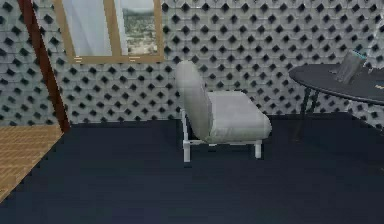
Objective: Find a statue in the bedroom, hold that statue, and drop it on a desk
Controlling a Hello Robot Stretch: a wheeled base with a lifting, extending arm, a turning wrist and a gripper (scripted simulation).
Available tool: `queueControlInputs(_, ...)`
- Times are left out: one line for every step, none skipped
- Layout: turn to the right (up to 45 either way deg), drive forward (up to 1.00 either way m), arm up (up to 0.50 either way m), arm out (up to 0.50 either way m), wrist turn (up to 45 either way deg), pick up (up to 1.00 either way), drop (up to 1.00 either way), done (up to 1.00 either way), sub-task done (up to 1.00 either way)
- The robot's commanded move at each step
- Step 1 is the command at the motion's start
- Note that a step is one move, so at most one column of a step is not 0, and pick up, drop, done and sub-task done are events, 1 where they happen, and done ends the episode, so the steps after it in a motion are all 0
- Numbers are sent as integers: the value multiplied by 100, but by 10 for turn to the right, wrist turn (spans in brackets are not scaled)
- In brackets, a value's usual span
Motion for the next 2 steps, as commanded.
queueControlInputs(0, 65, 0, 0, 0, 0, 0, 0, 0)
queueControlInputs(-450, 0, 0, 0, 0, 0, 0, 0, 0)
